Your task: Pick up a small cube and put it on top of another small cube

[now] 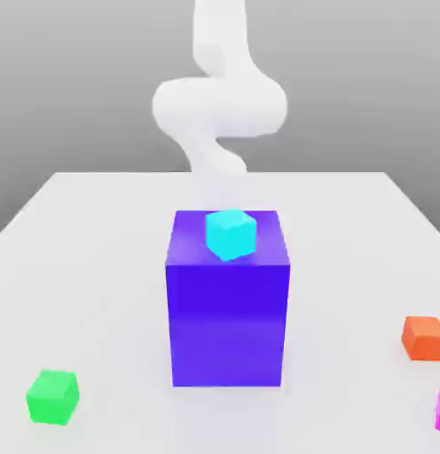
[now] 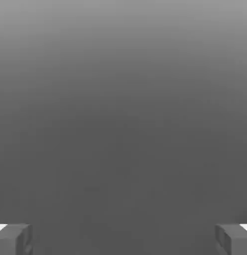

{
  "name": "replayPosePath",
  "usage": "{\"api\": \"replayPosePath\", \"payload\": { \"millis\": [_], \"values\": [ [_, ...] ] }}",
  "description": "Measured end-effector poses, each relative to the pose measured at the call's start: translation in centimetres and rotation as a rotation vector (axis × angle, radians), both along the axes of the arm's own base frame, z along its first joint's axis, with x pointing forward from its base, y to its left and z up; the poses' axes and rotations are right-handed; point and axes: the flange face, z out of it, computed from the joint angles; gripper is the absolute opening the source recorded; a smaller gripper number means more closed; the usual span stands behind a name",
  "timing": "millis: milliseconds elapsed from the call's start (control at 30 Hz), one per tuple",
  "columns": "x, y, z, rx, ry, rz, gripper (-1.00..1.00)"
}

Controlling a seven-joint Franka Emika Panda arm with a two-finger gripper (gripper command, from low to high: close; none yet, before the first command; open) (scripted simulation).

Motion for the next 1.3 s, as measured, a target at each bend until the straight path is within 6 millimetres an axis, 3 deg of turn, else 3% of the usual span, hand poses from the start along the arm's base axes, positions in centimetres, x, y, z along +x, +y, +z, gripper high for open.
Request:
{"api": "replayPosePath", "payload": {
  "millis": [267, 533, 667, 800, 967, 1133, 1167, 1300],
  "values": [
    [8.2, 7.8, -10.6, -0.143, 0.189, 0.236, 0.0],
    [12.0, 16.4, -23.3, -0.264, 0.362, 0.499, 0.0],
    [11.7, 21.6, -30.1, -0.318, 0.442, 0.657, 0.0],
    [10.8, 25.0, -37.2, -0.359, 0.524, 0.787, 0.0],
    [7.8, 29.4, -46.0, -0.4, 0.622, 0.969, 0.0],
    [6.4, 30.8, -53.9, -0.41, 0.655, 1.033, 0.0],
    [6.4, 30.8, -55.0, -0.411, 0.656, 1.034, -1.0],
    [6.4, 30.8, -55.0, -0.411, 0.656, 1.034, -1.0]
  ]
}}
